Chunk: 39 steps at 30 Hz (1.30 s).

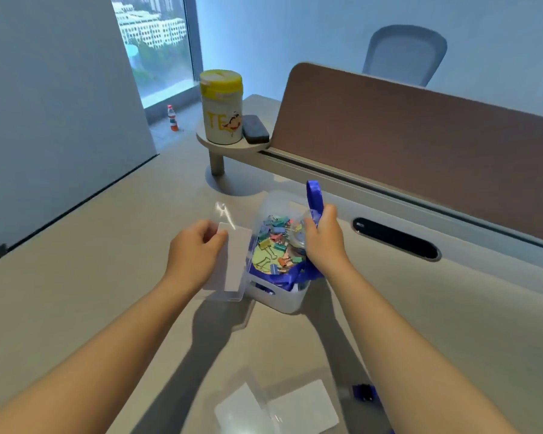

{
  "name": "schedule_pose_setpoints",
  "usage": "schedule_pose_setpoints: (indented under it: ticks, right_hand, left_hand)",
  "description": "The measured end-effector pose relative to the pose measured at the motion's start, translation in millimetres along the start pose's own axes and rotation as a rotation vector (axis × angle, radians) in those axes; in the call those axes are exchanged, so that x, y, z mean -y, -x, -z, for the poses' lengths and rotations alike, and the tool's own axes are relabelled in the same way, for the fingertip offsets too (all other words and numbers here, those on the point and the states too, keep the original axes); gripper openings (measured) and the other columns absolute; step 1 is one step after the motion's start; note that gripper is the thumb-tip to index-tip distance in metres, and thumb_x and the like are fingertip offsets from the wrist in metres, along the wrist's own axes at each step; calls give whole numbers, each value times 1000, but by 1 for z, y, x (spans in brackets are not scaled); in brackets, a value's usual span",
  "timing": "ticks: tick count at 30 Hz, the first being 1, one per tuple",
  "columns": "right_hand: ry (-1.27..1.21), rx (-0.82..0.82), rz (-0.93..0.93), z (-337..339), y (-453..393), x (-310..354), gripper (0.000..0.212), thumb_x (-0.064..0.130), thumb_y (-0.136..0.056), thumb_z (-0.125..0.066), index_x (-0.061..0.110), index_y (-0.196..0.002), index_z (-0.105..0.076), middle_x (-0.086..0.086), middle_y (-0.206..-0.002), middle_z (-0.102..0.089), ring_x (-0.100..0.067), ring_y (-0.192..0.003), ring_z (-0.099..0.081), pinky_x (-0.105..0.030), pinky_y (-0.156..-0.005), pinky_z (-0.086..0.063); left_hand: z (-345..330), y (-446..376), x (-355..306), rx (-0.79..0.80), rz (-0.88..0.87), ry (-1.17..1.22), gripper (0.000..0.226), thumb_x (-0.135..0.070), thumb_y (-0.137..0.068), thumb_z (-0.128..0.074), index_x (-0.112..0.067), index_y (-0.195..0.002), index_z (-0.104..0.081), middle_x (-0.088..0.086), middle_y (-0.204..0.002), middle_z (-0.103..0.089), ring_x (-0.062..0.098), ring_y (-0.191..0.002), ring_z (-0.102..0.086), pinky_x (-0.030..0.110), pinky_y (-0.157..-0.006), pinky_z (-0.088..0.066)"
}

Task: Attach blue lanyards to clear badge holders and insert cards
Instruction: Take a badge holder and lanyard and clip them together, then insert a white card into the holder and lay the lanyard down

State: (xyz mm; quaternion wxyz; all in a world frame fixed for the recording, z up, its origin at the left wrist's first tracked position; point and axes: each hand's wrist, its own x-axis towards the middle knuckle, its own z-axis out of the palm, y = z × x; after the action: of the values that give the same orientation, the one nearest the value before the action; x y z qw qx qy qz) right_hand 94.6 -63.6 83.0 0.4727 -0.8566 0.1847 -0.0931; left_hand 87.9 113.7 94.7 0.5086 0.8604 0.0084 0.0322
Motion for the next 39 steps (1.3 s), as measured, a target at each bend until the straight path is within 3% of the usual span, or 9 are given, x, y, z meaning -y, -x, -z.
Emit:
schedule_pose_setpoints:
  ticks: [5,9,13,17,21,27,29,32,39]
  right_hand:
    - [343,138,32,-54,-20,-5,34,16,-93,-46,6,-125,-38,-15,-127,-51,-31,-111,-54,-38,-83,-45]
    - [783,253,48,-63,-17,-18,65,27,-81,-65,11,-135,-34,-13,-140,-42,-32,-128,-39,-46,-103,-34]
    - [761,232,111,-42,-7,-14,53,30,-84,-58,12,-132,-42,-12,-134,-48,-30,-123,-43,-42,-101,-35]
    - [689,230,92,6,18,-20,35,22,-89,-50,8,-120,-53,-13,-125,-57,-30,-112,-54,-39,-93,-42]
    - [697,200,13,71,59,-49,33,24,-91,-48,9,-120,-55,-12,-122,-60,-29,-110,-56,-36,-91,-45]
    - [759,85,-217,173,135,-120,33,22,-91,-47,10,-119,-58,-12,-124,-61,-29,-114,-55,-32,-90,-44]
    - [775,44,-294,195,163,-143,33,22,-91,-47,9,-120,-58,-12,-124,-61,-29,-114,-56,-31,-90,-44]
    - [764,-39,-351,208,198,-173,34,22,-91,-47,8,-120,-57,-13,-124,-61,-28,-112,-56,-33,-90,-44]
    - [678,-203,-326,190,278,-230,29,15,-90,-48,4,-115,-59,-14,-119,-62,-28,-108,-57,-33,-86,-43]
  left_hand:
    - [26,-22,19,-25,12,9,30,-17,-88,-51,-23,-59,-48,11,-80,-58,24,-74,-50,28,-59,-38]
    - [29,-29,24,-19,-13,-20,18,-16,-89,-50,-10,-72,-53,11,-80,-57,22,-75,-49,23,-54,-35]
    - [20,-24,18,12,-82,-69,17,-16,-89,-50,-4,-84,-61,10,-81,-59,22,-75,-50,21,-53,-34]
    - [-2,-1,-2,88,-188,-106,16,-14,-88,-50,-2,-87,-62,16,-87,-65,29,-77,-55,33,-63,-42]
    - [-35,38,-28,198,-316,-152,15,-12,-87,-50,-3,-87,-61,19,-92,-67,35,-85,-58,34,-66,-39]
    - [-97,109,-53,390,-572,-174,14,-14,-89,-50,-6,-92,-60,9,-87,-60,22,-79,-53,27,-63,-39]
    - [-112,133,-54,432,-664,-174,14,-13,-89,-49,-6,-95,-60,12,-90,-63,24,-81,-56,33,-70,-47]
    - [-130,162,-50,425,-805,-201,23,-18,-90,-45,-4,-101,-59,17,-99,-65,34,-89,-59,45,-79,-50]
    - [-153,238,-13,400,-1032,-247,28,-14,-93,-40,-5,-113,-57,19,-112,-60,35,-100,-54,44,-81,-47]
